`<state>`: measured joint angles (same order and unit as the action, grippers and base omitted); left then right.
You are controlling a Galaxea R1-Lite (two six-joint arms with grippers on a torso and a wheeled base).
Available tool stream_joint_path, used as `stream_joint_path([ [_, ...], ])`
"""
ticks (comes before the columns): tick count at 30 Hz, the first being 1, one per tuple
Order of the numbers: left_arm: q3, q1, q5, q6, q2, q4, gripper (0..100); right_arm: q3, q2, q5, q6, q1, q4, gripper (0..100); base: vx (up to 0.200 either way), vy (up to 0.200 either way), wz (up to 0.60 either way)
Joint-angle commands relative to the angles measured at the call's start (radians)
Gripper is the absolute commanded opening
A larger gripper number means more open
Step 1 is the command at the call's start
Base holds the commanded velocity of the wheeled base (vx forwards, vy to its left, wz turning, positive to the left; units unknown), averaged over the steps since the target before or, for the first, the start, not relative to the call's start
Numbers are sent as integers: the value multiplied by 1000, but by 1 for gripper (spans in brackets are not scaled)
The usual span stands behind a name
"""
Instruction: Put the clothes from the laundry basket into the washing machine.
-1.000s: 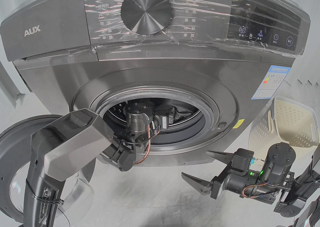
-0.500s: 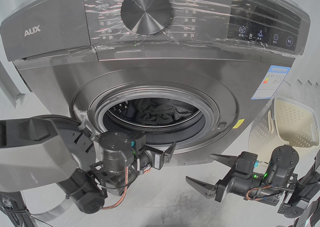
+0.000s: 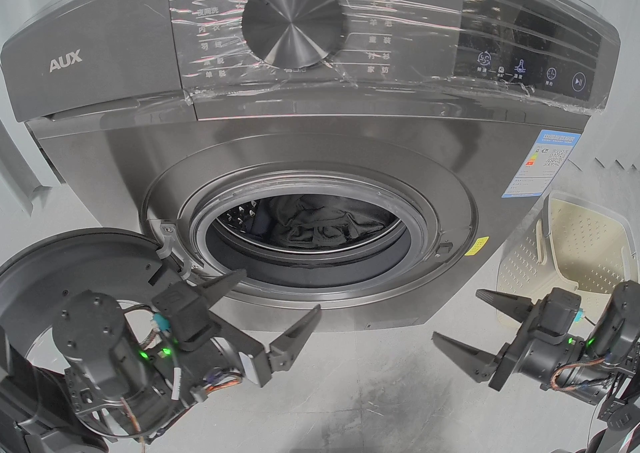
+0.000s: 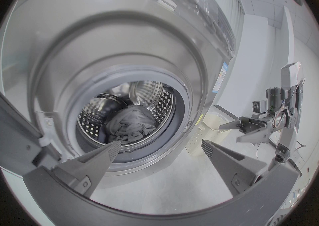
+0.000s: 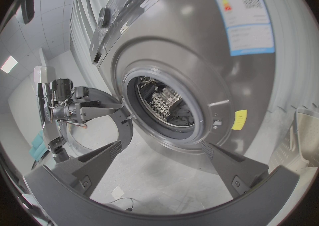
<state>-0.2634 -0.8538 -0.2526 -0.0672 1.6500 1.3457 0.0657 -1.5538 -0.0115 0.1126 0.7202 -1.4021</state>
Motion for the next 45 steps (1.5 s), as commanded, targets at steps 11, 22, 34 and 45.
stream_joint_path([
  [11, 234, 144, -8, 37, -427, -43, 100, -66, 350, -35, -5, -255, 207, 100, -200, 0, 0],
  [22, 263, 234, -5, 40, -737, -378, 100, -66, 707, -102, 4, -269, 581, 100, -91, 0, 0],
  [34, 263, 348, 10, 33, -946, -639, 100, -66, 888, -93, -8, -384, 744, 100, -100, 0, 0],
  [45, 263, 532, 88, -16, -1268, -950, 100, -66, 1127, -87, -14, -475, 956, 100, -55, 0, 0],
])
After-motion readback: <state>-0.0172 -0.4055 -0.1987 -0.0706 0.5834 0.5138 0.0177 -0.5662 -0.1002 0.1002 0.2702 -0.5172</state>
